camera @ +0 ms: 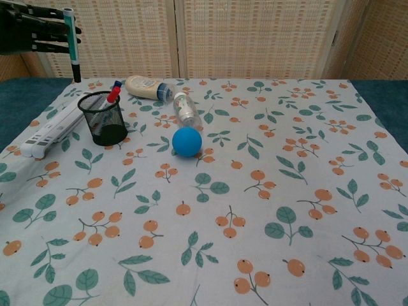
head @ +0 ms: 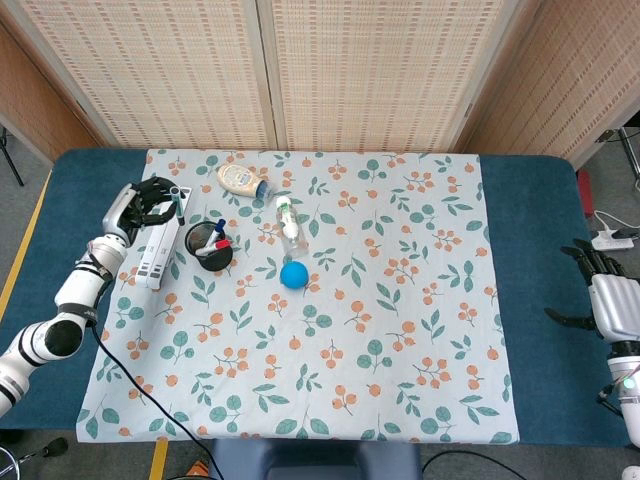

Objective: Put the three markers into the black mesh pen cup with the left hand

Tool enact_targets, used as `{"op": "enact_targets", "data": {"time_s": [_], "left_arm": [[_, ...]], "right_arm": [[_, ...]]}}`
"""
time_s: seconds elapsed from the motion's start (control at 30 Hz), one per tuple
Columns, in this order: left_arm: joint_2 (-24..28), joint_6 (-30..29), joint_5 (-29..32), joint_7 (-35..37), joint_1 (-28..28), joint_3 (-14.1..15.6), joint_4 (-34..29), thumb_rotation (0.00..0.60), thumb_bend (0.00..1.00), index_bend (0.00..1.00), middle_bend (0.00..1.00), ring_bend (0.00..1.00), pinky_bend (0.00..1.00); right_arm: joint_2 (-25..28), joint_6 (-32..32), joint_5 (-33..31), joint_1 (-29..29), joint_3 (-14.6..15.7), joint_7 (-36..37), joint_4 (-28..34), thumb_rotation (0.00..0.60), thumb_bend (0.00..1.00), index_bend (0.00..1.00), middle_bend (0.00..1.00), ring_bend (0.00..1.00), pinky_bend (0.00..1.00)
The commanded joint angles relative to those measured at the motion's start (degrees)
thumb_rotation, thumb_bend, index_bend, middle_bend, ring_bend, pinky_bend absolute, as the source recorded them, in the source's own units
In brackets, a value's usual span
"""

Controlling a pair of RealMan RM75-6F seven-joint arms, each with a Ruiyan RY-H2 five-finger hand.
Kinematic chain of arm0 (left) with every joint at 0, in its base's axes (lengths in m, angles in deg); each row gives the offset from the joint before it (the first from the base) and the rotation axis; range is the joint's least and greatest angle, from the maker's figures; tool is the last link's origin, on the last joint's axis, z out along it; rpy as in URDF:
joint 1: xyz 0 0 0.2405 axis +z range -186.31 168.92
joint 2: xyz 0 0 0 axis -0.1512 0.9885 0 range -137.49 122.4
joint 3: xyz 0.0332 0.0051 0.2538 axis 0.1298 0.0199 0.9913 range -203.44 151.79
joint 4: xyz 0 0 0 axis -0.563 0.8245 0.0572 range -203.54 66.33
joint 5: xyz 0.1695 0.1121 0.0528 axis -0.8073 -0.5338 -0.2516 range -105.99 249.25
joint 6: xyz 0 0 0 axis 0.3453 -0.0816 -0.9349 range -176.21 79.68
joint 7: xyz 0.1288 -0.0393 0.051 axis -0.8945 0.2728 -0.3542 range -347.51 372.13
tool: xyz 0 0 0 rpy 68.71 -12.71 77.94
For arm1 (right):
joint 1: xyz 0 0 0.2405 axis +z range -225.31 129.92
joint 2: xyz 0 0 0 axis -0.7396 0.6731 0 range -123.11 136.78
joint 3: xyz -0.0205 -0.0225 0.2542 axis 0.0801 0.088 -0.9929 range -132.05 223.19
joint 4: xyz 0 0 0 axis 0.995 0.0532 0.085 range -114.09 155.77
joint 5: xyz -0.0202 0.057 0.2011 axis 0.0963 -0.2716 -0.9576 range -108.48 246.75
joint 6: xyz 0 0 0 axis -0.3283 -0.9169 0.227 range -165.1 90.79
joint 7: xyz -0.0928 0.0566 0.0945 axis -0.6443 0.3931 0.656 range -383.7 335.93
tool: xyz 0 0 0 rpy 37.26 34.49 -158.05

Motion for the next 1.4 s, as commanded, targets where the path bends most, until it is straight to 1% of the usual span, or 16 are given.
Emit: {"op": "enact_targets", "data": {"time_s": [0.03,0.23,0.37,0.73,0.83,0.9,0.97,1.07,1.2,1.33,1.4], "left_arm": [[-2.4,1.2,-2.6,3.4,-1.3,-0.3,2.8,0.6,0.42,0.57,0.59,0.22,0.19],[-4.5,1.3,-6.3,8.0,-2.1,0.8,4.9,0.6,0.42,0.57,0.59,0.22,0.19],[-5.1,0.8,-8.0,10.2,-2.7,1.9,5.4,0.6,0.42,0.57,0.59,0.22,0.19],[-5.5,-1.2,-10.0,14.5,-4.1,6.5,6.5,0.6,0.42,0.57,0.59,0.22,0.19],[-5.5,-1.8,-10.7,15.4,-4.7,7.9,7.4,0.6,0.42,0.55,0.57,0.21,0.18],[-5.4,-2.2,-11.4,16.2,-5.0,8.6,7.5,0.6,0.42,0.49,0.52,0.19,0.18],[-5.2,-3.2,-12.4,17.2,-5.3,9.4,7.7,0.6,0.42,0.45,0.47,0.18,0.17],[-4.9,-4.9,-14.0,19.0,-5.6,10.7,7.9,0.6,0.42,0.43,0.44,0.16,0.17],[-4.3,-7.6,-16.0,20.7,-6.1,12.8,7.9,0.6,0.42,0.43,0.43,0.16,0.17],[-2.8,-11.2,-17.8,21.1,-6.2,14.9,6.0,0.6,0.42,0.43,0.43,0.16,0.17],[-1.6,-13.1,-18.4,20.6,-6.1,15.9,4.1,0.6,0.42,0.43,0.43,0.16,0.17]], "right_arm": [[-0.1,-0.1,-0.1,0.0,0.0,-0.1,-0.1,0.6,0.02,0.17,0.06,0.12,0.17],[-0.2,-0.5,-0.2,0.2,0.0,-0.2,-0.3,0.6,0.02,0.17,0.06,0.12,0.17],[-0.1,-0.2,-0.2,0.1,-0.1,-0.1,-0.2,0.6,0.02,0.17,0.06,0.12,0.17],[0.1,0.0,0.5,0.0,0.0,0.4,0.0,0.6,0.02,0.17,0.06,0.12,0.17],[0.1,0.1,0.4,-0.1,0.0,0.3,0.1,0.6,0.02,0.17,0.06,0.12,0.17],[0.1,0.0,0.4,0.0,0.0,0.2,0.1,0.6,0.02,0.17,0.06,0.12,0.17],[0.0,0.0,0.5,0.0,0.0,0.2,0.1,0.6,0.02,0.17,0.06,0.12,0.17],[0.0,-0.2,0.4,0.1,0.0,0.1,0.0,0.6,0.02,0.17,0.06,0.12,0.17],[-0.1,-0.2,0.4,0.1,0.1,0.0,0.0,0.6,0.02,0.17,0.06,0.12,0.17],[0.0,-0.2,0.5,0.1,0.1,0.1,0.1,0.6,0.03,0.17,0.06,0.12,0.17],[0.0,-0.2,0.5,0.1,0.1,0.1,0.1,0.6,0.03,0.17,0.06,0.12,0.17]]}}
